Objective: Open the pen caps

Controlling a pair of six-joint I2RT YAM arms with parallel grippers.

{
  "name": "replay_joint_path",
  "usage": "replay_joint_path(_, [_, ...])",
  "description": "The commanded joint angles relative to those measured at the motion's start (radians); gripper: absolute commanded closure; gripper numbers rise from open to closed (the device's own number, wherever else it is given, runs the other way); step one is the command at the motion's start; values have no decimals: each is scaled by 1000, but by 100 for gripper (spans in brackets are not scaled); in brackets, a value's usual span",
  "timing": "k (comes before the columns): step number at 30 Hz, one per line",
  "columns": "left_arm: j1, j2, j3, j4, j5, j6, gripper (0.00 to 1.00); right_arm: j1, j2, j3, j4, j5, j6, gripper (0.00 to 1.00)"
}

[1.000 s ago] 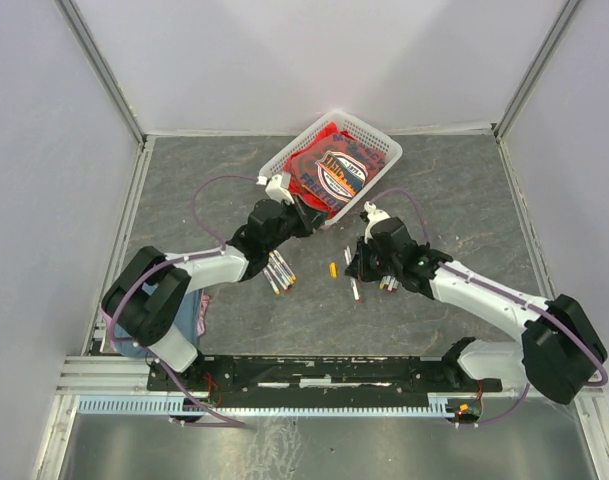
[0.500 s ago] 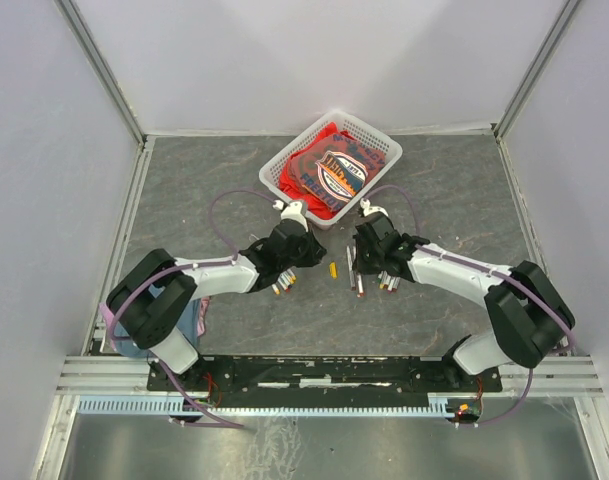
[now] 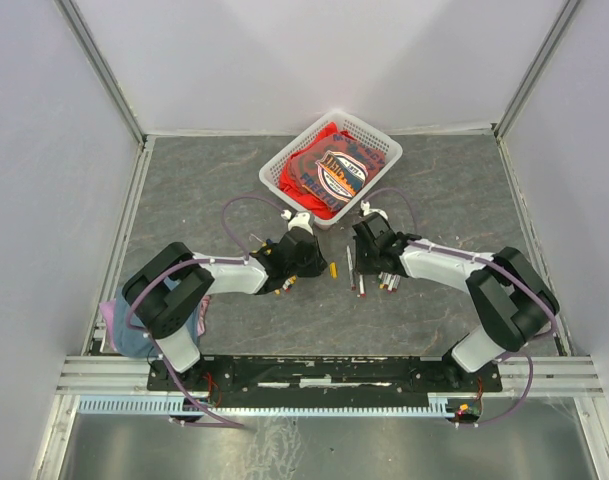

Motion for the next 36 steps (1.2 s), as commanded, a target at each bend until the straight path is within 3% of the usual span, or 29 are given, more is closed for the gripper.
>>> replay_joint_path(1, [-4, 11, 29, 17, -16, 5, 72, -12, 18, 45, 50, 10, 17, 79])
replay_joint_path(8, [-6, 16, 21, 18, -16, -2, 65, -19, 49, 61, 63, 9, 21, 77])
replay_joint_path(20, [-7, -2, 13, 18, -26, -5, 64, -24, 62, 76, 58, 17, 22, 68])
replay_joint_path(36, [-11, -79, 25, -16, -54, 16, 61, -24, -170, 63, -129, 162, 64, 60])
